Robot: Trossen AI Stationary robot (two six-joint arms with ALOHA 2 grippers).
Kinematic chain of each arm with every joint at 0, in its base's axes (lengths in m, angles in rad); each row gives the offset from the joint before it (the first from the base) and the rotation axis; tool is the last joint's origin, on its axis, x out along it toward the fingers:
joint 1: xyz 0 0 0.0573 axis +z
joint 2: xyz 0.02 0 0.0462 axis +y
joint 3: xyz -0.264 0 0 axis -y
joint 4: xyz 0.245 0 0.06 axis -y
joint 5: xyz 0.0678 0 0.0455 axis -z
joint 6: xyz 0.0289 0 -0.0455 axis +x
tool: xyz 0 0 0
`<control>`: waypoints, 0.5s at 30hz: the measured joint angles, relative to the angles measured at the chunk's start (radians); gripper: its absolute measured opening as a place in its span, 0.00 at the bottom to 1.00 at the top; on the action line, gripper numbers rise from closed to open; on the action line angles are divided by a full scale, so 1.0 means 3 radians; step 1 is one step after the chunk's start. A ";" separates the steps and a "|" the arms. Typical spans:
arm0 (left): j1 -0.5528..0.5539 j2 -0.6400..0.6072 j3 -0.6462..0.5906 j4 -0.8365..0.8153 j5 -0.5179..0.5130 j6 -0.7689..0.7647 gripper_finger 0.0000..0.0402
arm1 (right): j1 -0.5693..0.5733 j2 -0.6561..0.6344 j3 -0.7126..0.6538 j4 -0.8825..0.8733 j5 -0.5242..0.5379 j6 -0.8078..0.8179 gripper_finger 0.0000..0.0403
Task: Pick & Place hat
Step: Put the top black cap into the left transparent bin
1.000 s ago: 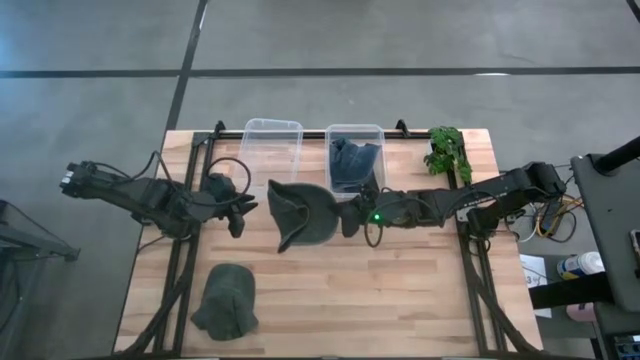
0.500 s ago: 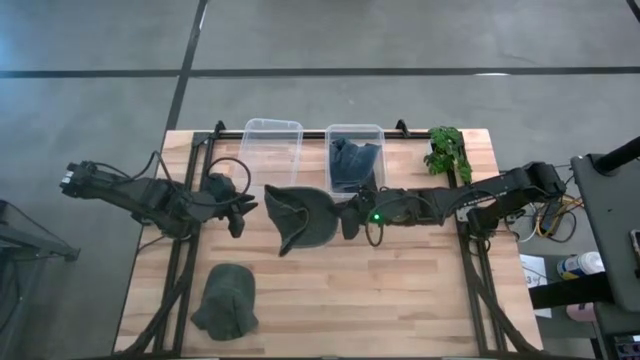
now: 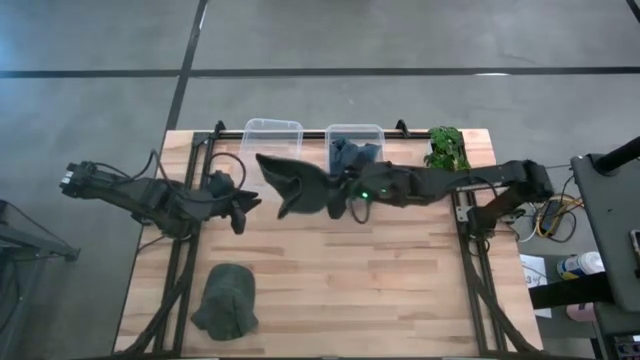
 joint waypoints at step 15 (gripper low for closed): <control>-0.0010 -0.0170 0.0336 0.0178 0.0456 0.0131 0.26 | -0.0211 0.1198 0.1884 -0.0853 0.0309 -0.1299 0.03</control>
